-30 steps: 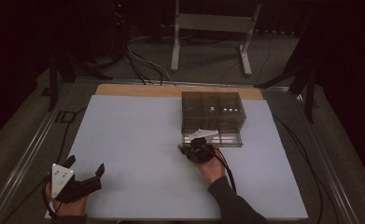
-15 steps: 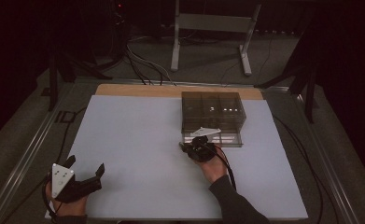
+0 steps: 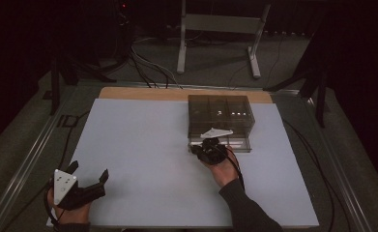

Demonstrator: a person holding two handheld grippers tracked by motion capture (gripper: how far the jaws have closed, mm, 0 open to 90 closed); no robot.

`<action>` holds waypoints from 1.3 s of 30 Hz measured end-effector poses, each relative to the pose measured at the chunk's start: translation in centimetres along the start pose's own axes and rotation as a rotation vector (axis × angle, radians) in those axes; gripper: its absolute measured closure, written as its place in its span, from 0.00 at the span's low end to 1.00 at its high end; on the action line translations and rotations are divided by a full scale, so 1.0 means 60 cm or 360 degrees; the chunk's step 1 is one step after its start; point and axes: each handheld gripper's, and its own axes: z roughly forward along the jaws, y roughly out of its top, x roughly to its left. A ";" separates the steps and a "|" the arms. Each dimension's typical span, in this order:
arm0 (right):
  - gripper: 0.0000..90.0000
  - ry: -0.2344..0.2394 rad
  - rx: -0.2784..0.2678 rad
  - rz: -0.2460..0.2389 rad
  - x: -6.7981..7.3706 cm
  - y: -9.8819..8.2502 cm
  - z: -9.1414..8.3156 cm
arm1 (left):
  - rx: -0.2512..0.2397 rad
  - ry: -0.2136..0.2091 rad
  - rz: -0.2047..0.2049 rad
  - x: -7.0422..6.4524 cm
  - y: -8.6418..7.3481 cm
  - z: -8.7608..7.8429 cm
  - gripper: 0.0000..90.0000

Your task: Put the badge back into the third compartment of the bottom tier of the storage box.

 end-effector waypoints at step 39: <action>0.97 -0.0041 -0.0067 0.0075 -0.039 -0.002 -0.038 | 0.0001 0.0003 -0.0002 0.000 0.000 0.000 0.00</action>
